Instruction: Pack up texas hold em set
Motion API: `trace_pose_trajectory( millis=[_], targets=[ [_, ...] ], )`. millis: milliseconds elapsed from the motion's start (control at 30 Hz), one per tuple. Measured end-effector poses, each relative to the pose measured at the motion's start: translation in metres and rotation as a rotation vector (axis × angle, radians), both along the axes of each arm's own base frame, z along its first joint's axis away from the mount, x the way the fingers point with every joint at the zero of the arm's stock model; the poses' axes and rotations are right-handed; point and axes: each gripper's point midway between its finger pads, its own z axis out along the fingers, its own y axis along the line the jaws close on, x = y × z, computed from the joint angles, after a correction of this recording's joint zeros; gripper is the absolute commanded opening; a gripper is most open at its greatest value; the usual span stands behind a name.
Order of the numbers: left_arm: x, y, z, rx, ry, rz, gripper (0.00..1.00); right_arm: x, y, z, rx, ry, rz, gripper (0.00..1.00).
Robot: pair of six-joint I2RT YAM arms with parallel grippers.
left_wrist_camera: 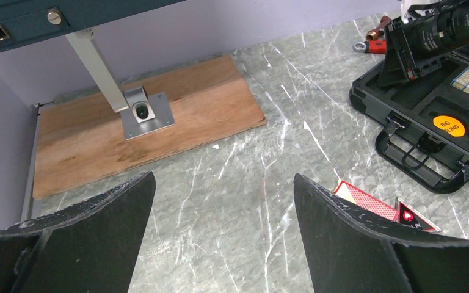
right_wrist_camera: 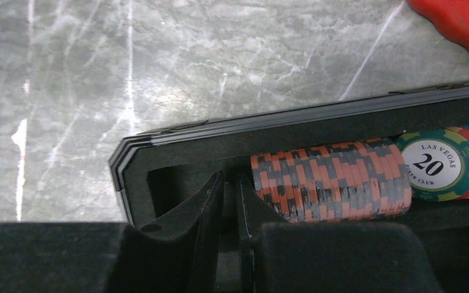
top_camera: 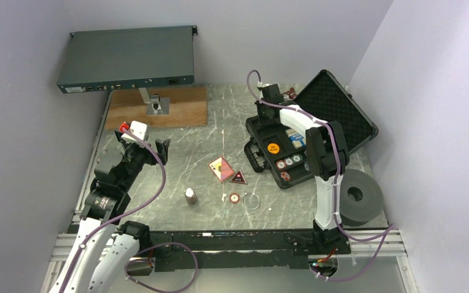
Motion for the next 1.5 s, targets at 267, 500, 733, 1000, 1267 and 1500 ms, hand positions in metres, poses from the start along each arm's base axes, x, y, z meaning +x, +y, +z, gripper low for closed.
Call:
trace_pose_trajectory(
  millis=[267, 500, 733, 1000, 1267, 1500],
  targets=[
    [0.000, 0.000, 0.000, 0.000, 0.001, 0.000, 0.89, 0.006, -0.020, -0.008, -0.121, -0.011, -0.053, 0.17],
    [0.001, 0.000, -0.001, 0.001, 0.004, 0.000, 0.89, 0.016, -0.036, -0.009, -0.165, -0.026, -0.087, 0.17],
    [0.004, -0.001, -0.005, 0.006, 0.020, 0.000, 0.89, 0.029, -0.065, -0.009, -0.154, -0.031, -0.139, 0.21],
    [0.004, -0.001, -0.006, 0.006, 0.022, 0.000, 0.89, 0.032, -0.071, -0.009, -0.051, -0.005, -0.124, 0.39],
    [0.004, -0.001, -0.006, 0.006, 0.021, 0.000, 0.89, 0.026, -0.063, 0.000, 0.004, 0.012, -0.083, 0.45],
    [0.003, -0.001, -0.005, 0.005, 0.018, 0.000, 0.89, 0.017, -0.055, 0.034, 0.039, -0.011, -0.061, 0.44]
  ],
)
